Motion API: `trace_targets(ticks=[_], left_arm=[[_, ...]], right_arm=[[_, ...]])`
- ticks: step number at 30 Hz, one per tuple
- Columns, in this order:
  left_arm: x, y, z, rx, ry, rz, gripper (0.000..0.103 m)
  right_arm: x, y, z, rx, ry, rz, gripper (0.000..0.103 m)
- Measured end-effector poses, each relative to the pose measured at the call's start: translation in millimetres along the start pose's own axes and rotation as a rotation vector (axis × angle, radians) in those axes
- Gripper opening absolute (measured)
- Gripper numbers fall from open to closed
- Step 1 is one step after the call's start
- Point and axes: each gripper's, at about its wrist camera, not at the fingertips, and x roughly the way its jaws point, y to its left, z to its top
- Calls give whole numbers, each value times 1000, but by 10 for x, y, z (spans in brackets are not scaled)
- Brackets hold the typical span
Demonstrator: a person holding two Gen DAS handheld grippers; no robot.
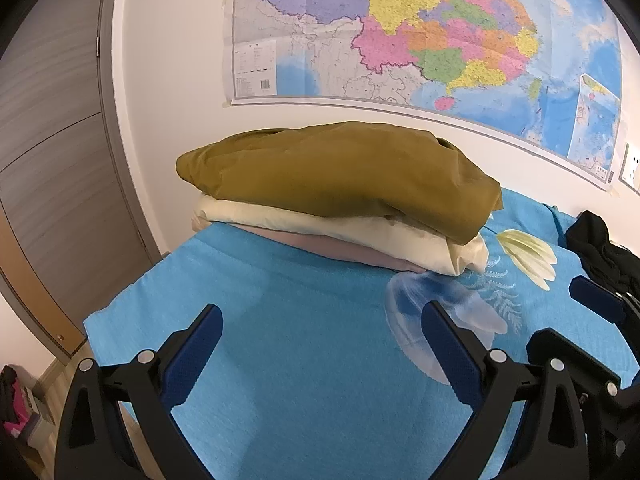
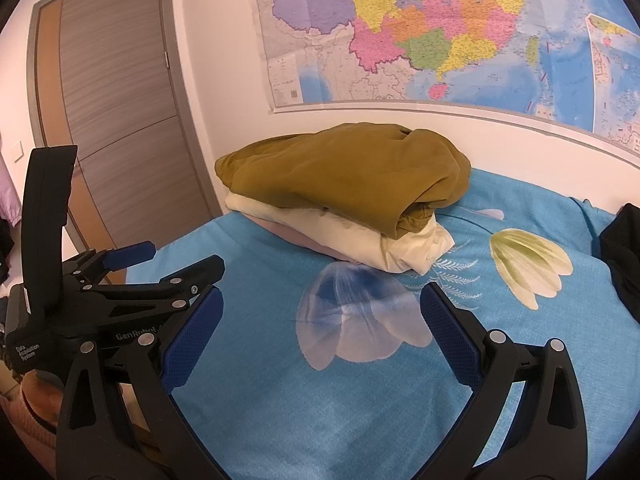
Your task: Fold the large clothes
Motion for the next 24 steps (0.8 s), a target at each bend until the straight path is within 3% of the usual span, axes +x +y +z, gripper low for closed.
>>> trace_targets(ticks=[14,24], left_arm=[[-17,-66,-48,11,-2,-10,96],[100,-340,-115,30,72,-105,96]], right_arm=[[-51,-40,-51,5,-2,-2,97],[-216,-329,-244,81,8,-54,97]])
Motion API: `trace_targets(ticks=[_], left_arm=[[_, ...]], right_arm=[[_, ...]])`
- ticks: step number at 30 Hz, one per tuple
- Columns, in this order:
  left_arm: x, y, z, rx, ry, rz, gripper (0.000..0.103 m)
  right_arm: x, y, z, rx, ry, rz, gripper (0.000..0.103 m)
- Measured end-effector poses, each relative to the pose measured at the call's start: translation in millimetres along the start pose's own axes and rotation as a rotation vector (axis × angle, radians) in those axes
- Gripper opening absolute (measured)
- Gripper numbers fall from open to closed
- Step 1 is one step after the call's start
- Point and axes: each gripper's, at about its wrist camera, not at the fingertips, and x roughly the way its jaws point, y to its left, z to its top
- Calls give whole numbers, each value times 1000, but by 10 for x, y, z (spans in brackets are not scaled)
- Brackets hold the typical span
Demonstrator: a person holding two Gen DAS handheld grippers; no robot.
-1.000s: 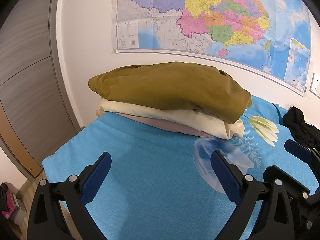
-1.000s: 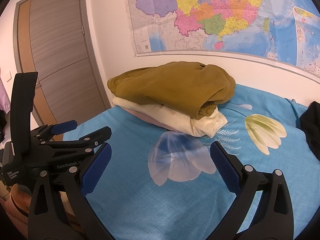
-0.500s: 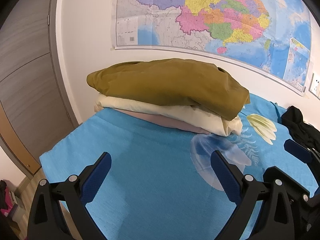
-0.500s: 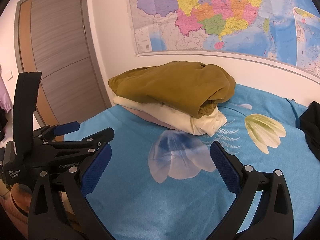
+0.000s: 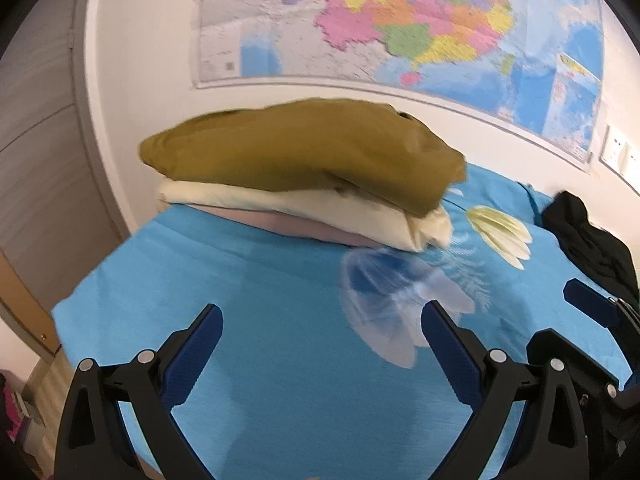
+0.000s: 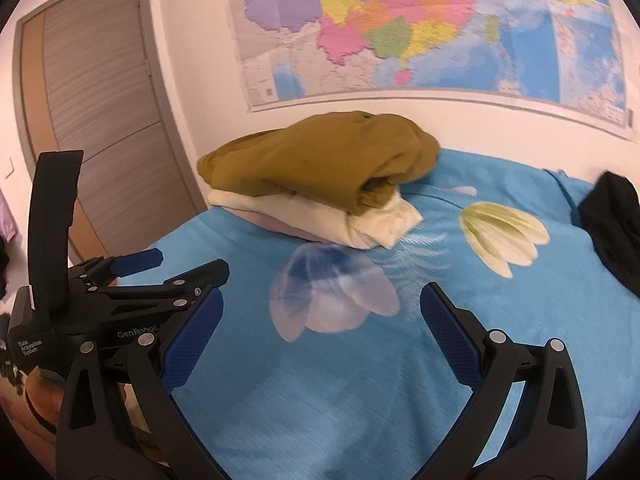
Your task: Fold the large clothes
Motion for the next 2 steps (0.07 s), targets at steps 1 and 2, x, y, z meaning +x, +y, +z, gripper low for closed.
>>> trace_targets(ticks=[1,2], left_arm=[[3,-43,-8,7,0,-6,96],[7,-101,-18,17,1,-12,96]], right_arm=[[-29,-44,-17,11,-1,-8,97],[-29,-44,-17,11,-1,-8,97]])
